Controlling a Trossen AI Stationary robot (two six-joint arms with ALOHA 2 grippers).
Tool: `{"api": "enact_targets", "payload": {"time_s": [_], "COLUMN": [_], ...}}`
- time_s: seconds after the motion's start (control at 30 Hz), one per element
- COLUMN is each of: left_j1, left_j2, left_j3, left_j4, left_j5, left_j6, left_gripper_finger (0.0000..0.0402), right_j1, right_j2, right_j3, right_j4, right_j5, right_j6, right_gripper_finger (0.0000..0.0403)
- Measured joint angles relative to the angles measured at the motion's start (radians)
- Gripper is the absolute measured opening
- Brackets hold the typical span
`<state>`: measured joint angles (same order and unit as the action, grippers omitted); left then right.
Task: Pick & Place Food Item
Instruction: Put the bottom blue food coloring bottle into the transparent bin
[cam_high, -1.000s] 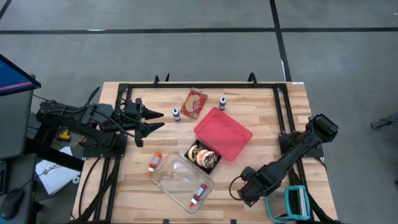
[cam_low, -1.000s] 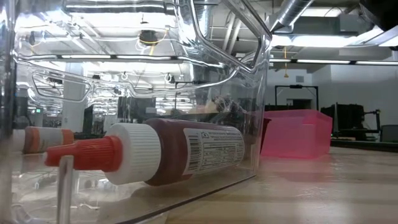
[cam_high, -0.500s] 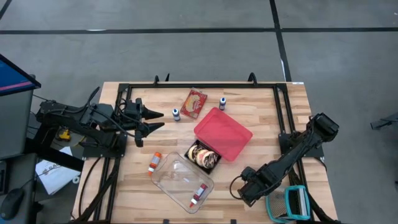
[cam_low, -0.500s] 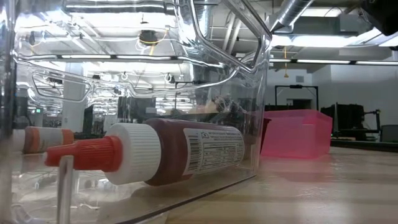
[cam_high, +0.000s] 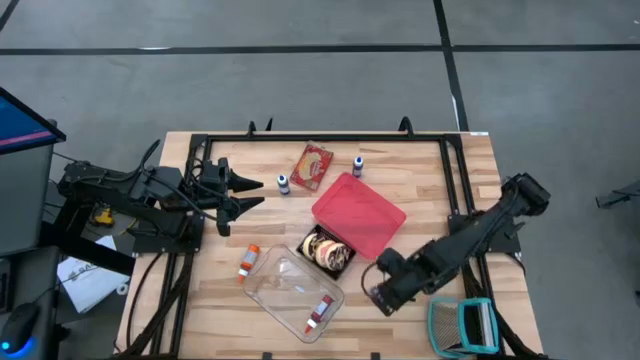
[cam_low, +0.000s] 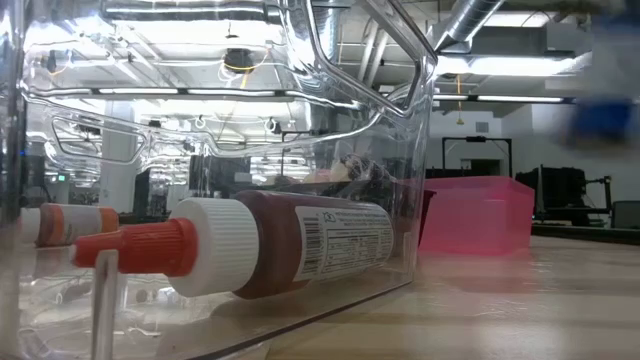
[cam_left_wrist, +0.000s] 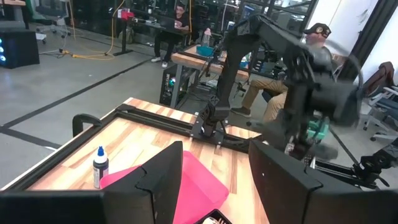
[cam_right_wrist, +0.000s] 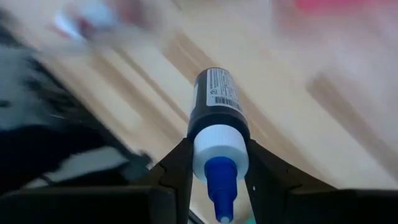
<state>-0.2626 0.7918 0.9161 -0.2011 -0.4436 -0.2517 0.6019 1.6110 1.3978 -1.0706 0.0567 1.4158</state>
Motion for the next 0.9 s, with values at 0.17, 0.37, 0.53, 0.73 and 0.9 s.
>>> {"api": "enact_targets", "payload": {"time_s": [0.17, 0.37, 0.53, 0.73, 0.9], "left_j1": [0.0, 0.0, 0.0, 0.0, 0.0], "left_j2": [-0.003, -0.038, -0.079, -0.12, -0.14], "left_j3": [0.0, 0.0, 0.0, 0.0, 0.0], "left_j4": [-0.02, -0.073, -0.105, -0.202, -0.374], "left_j5": [0.0, -0.005, -0.02, -0.036, -0.035], "left_j6": [0.0, 0.003, 0.004, -0.035, -0.127], "left_gripper_finger": [0.0181, 0.0181, 0.0181, 0.0181, 0.0181], "right_j1": [-0.07, -0.149, -0.215, -0.265, -0.277], "right_j2": [-0.043, 0.044, 0.219, 0.402, 0.508], "right_j3": [0.09, 0.223, 0.386, 0.628, 0.764], "right_j4": [0.134, 0.223, 0.104, -0.122, -0.267], "right_j5": [0.043, -0.044, -0.162, -0.248, -0.284], "right_j6": [-0.17, -0.455, -0.688, -0.951, -1.115], "right_gripper_finger": [0.0107, 0.0107, 0.0107, 0.0107, 0.0107]}}
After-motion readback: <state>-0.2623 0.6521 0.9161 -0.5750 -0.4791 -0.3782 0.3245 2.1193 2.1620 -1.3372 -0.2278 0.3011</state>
